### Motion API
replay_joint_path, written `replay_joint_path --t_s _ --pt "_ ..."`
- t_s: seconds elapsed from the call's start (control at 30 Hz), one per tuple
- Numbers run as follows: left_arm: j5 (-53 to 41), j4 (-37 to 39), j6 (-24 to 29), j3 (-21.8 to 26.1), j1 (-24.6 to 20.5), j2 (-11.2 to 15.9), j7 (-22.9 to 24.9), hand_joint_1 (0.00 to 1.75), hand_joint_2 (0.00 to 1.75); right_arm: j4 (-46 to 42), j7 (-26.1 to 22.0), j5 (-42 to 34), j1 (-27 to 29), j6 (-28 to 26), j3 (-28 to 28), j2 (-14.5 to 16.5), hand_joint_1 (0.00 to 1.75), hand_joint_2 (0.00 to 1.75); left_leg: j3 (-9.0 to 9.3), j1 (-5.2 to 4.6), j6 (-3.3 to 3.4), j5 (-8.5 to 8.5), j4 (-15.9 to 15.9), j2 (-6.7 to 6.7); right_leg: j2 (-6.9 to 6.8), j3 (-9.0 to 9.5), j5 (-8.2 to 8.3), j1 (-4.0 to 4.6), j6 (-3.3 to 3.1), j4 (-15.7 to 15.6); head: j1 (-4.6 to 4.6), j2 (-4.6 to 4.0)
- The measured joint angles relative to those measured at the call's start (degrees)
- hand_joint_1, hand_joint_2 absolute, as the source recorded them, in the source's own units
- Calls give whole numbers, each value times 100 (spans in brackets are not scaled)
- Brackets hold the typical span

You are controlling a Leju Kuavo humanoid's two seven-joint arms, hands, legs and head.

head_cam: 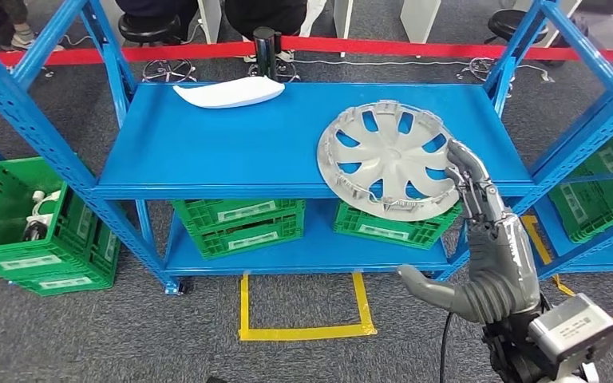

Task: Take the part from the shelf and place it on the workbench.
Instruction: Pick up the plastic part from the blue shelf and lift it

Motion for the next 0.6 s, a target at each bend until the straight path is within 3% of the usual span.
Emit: replay_joint_path --t_s 0.03,0.07,0.1,0.17,0.23,0.27,0.4,0.47,0.53,0.57,0.6 --pt "0 0 0 0 3 -2 0 0 0 2 0 0 4 0 1 1 0 175 19 -1 10 -20 1 4 0 -210 -101 -4 14 357 30 0" --pt "0 0 0 0 6 -2 0 0 0 6 0 0 9 0 2 1 0 175 45 -3 12 -44 2 5 0 -362 -103 -6 19 571 50 0" --pt "0 0 0 0 9 -3 0 0 0 10 0 0 10 1 3 1 0 175 80 -4 10 -71 2 2 0 -414 20 -6 16 571 65 0" --pt "0 0 0 0 8 -5 0 0 0 16 0 0 7 1 4 1 0 175 173 -3 -13 -135 -1 -8 0 -237 526 -3 -23 -26 106 0" --pt "0 0 0 0 0 -8 0 0 0 16 0 -1 2 3 4 -1 0 175 230 -21 -62 -195 1 -17 0 15 830 18 -87 -669 138 0" --pt "0 0 0 0 -2 -10 0 0 0 16 0 -1 2 4 4 -2 0 175 231 -27 -91 -210 -5 -18 0 77 848 29 -119 -826 144 0" --pt "0 0 -1 0 -8 -7 -1 0 0 15 -1 0 1 9 5 1 0 175 238 -37 -206 -295 54 -4 -4 180 792 15 -231 -979 125 0" --pt "0 0 0 0 -10 -4 -3 0 0 14 -2 0 -2 9 7 3 0 175 5 -32 -256 -532 540 -9 -20 264 781 -5 -290 -1038 73 0" --pt "0 0 0 0 -3 1 -4 0 0 15 -2 0 -1 9 10 5 0 175 -440 -22 -290 -800 1268 -20 -28 305 742 -2 -323 -1044 9 0" --pt "0 0 0 0 2 2 -4 0 0 16 -1 0 2 9 13 7 0 175 -617 -20 -299 -821 1499 -22 -28 326 720 0 -329 -1043 -13 0" --pt "0 0 0 0 6 4 -4 0 0 16 -1 0 2 9 14 9 0 175 -701 -19 -302 -726 1537 -22 -25 356 694 1 -325 -1043 -29 0"
